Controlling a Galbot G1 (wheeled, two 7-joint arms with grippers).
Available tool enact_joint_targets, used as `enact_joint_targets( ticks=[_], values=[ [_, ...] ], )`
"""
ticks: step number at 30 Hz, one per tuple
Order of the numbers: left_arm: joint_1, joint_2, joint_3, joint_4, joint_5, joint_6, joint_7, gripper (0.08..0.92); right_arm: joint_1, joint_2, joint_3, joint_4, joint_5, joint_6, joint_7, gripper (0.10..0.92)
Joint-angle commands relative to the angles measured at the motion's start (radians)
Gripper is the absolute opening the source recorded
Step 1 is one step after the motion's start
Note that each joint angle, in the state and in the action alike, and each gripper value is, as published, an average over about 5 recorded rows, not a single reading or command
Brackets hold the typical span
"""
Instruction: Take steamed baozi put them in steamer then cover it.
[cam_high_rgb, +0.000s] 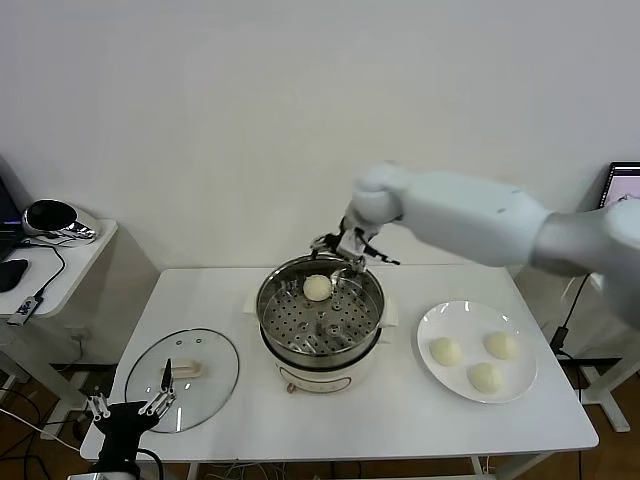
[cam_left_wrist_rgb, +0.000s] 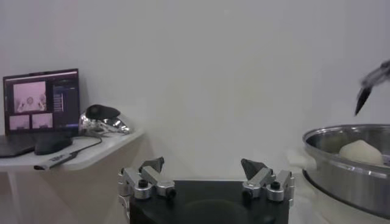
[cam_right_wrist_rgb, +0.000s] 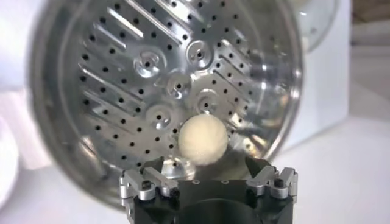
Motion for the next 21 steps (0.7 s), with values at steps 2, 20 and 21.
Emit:
enact_joint_targets(
  ticks=[2,20,21],
  values=[
    [-0.005,0.012,0.005,-0.008,0.002,0.014,-0.003,0.823,0.134,-0.461,-0.066,0.399,0.209,-0.503,-0.025,0.823],
    [0.008,0.006,0.003,-0.021,0.023,0.02,-0.01,0.823,-0.395,-0.671,0.197,0.356,-0.049,-0.546,0.017,0.823],
    [0.009,0.006,0.001,-0.021,0.023,0.02,-0.01,0.823,-0.439,-0.664,0.236,0.338,-0.063,-0.539,0.016,0.823]
  ],
)
